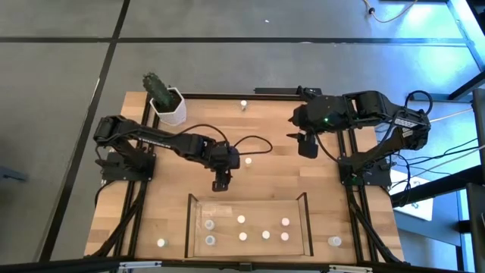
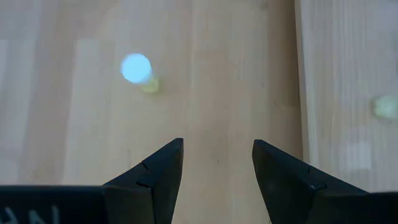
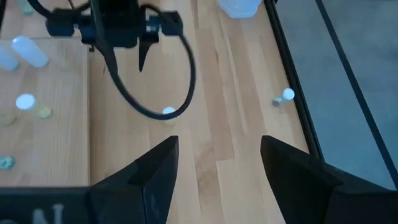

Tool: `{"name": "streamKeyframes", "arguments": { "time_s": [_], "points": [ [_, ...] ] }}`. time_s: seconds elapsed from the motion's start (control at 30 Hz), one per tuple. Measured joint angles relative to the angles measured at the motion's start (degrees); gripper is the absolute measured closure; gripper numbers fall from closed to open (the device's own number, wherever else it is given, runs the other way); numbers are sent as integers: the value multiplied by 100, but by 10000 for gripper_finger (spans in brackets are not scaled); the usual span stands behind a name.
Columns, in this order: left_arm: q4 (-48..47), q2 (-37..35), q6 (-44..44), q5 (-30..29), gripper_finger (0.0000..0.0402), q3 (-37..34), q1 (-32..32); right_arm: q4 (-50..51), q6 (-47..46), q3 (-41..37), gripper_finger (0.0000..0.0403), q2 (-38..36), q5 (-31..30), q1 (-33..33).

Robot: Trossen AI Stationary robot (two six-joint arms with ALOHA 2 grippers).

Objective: Pick and place medicine bottles onto shelf by color
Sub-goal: Put the yellow pill bottle on the shelf aligned with the other yellow pill bottle

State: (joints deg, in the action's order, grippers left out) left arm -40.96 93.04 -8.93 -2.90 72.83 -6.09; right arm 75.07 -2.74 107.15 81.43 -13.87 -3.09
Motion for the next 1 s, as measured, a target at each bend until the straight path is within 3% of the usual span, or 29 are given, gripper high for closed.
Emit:
{"name": "streamKeyframes", "arguments": {
  "time_s": [0.3,0.47,0.73,1.0],
  "points": [
    [1431,0,-151,-251,215,-549,23,-121,6,0,173,0,-2,2],
    [1534,0,-548,-461,215,-565,98,-126,6,0,173,0,-2,0],
    [1785,35,-435,-608,213,-568,291,-157,2,0,173,0,0,2],
    [2018,233,-438,-640,157,-605,413,-164,7,0,173,2,-2,0]
  ]
}}
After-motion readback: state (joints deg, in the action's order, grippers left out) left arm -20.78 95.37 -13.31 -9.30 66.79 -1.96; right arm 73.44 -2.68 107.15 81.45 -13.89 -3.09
